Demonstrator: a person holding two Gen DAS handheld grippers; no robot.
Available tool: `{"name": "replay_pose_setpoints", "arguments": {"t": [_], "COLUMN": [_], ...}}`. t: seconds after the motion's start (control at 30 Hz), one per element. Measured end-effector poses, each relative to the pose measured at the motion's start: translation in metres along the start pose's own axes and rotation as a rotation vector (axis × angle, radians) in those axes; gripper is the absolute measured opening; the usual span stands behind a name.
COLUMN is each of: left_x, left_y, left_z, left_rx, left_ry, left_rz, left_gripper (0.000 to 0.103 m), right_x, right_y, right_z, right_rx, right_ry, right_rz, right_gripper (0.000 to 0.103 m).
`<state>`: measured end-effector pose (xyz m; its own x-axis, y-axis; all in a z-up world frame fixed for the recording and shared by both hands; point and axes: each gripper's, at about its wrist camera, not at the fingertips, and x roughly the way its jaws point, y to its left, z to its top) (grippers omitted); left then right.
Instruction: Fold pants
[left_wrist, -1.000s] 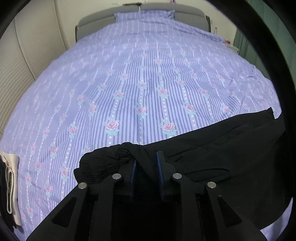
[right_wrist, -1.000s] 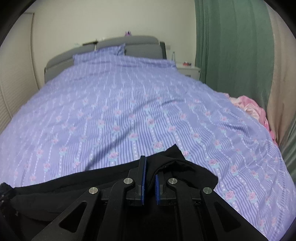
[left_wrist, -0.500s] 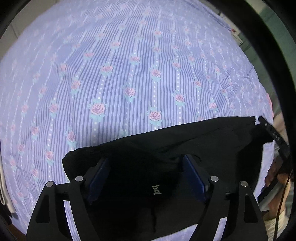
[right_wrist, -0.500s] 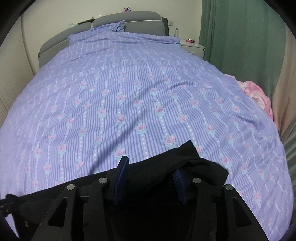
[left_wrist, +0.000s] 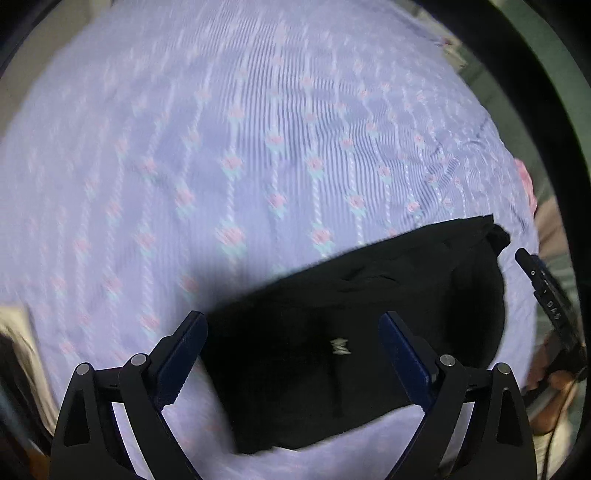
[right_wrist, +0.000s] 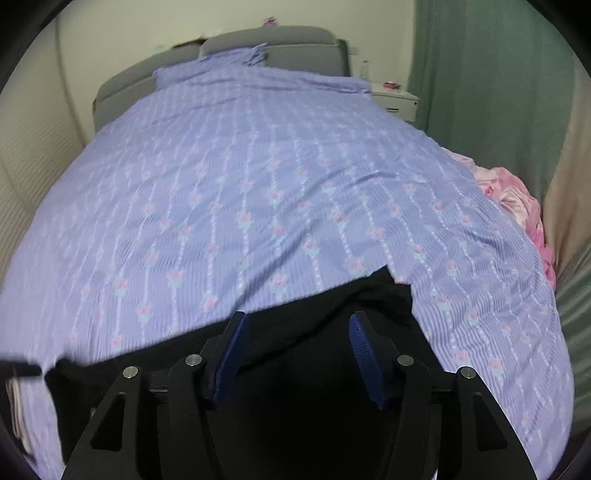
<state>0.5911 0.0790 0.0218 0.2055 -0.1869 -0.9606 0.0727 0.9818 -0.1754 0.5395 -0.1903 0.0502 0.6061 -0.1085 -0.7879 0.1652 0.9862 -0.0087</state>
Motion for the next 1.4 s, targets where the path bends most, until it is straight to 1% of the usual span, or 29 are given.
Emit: {"name": "replay_pose_setpoints", "arguments": {"t": [0.07,0.13,0.23,0.3,0.4,0.57,0.63,0.7,0.73,0.8,0.83,0.87,0.9,0.93,1.0,1.03,1.1,1.17,1.23,1.3,1.33,1.37,1.4], "left_x": [-0.008,-0.007,0.002,0.011,0.028,0.059,0.071,0.079,0.082,0.086,0.087,0.085,0.081,0.077,0.064,0.056,0.041,0.032,0.032,0.043,0.052,0.057,0.061], "left_y": [0.013,0.021,0.039,0.051,0.068,0.082,0.081,0.076,0.074,0.071,0.068,0.065,0.062,0.062,0.060,0.058,0.059,0.062,0.067,0.073,0.077,0.079,0.081], "left_z": [-0.009,-0.021,-0.036,-0.042,-0.043,-0.036,-0.031,-0.028,-0.027,-0.025,-0.024,-0.024,-0.025,-0.027,-0.033,-0.037,-0.046,-0.055,-0.060,-0.059,-0.057,-0.056,-0.054], "left_rx": [0.083,0.163,0.206,0.199,0.154,0.075,0.065,0.071,0.077,0.084,0.088,0.091,0.096,0.102,0.115,0.116,0.105,0.085,0.074,0.058,0.042,0.037,0.034], "left_ry": [-0.068,-0.115,-0.138,-0.136,-0.136,-0.126,-0.108,-0.097,-0.089,-0.076,-0.075,-0.082,-0.096,-0.108,-0.136,-0.149,-0.161,-0.139,-0.126,-0.090,-0.068,-0.057,-0.050], "left_rz": [0.018,0.005,-0.006,-0.023,-0.083,-0.175,-0.217,-0.241,-0.256,-0.277,-0.280,-0.274,-0.269,-0.260,-0.255,-0.252,-0.261,-0.264,-0.233,-0.196,-0.192,-0.186,-0.177], "left_gripper": [0.095,0.095,0.094,0.092,0.091,0.089,0.088,0.087,0.085,0.071,0.066,0.055,0.048,0.046,0.039,0.038,0.031,0.022,0.022,0.022,0.023,0.024,0.028], "right_x": [-0.003,-0.002,0.007,0.018,0.032,0.044,0.046,0.051,0.054,0.059,0.062,0.065,0.068,0.069,0.074,0.076,0.080,0.084,0.090,0.098,0.103,0.106,0.109], "right_y": [0.016,0.035,0.057,0.068,0.080,0.089,0.092,0.094,0.096,0.098,0.099,0.100,0.099,0.099,0.099,0.100,0.102,0.105,0.110,0.117,0.119,0.120,0.121], "right_z": [-0.010,-0.022,-0.040,-0.050,-0.060,-0.065,-0.066,-0.065,-0.064,-0.064,-0.064,-0.063,-0.062,-0.063,-0.061,-0.059,-0.055,-0.050,-0.045,-0.039,-0.037,-0.036,-0.035], "right_rx": [-0.042,-0.081,-0.100,-0.098,-0.088,-0.069,-0.068,-0.071,-0.072,-0.072,-0.073,-0.073,-0.068,-0.062,-0.053,-0.050,-0.046,-0.043,-0.048,-0.063,-0.068,-0.071,-0.070], "right_ry": [0.000,0.005,0.034,0.062,0.092,0.109,0.107,0.108,0.114,0.120,0.123,0.126,0.130,0.132,0.135,0.133,0.132,0.131,0.126,0.122,0.125,0.133,0.138], "right_rz": [0.044,0.089,0.160,0.199,0.224,0.229,0.223,0.216,0.216,0.215,0.212,0.209,0.206,0.205,0.201,0.199,0.196,0.204,0.200,0.176,0.171,0.162,0.153], "right_gripper": [0.058,0.058,0.058,0.058,0.058,0.058,0.057,0.057,0.057,0.057,0.057,0.057,0.057,0.056,0.056,0.055,0.053,0.053,0.053,0.053,0.053,0.053,0.053]}}
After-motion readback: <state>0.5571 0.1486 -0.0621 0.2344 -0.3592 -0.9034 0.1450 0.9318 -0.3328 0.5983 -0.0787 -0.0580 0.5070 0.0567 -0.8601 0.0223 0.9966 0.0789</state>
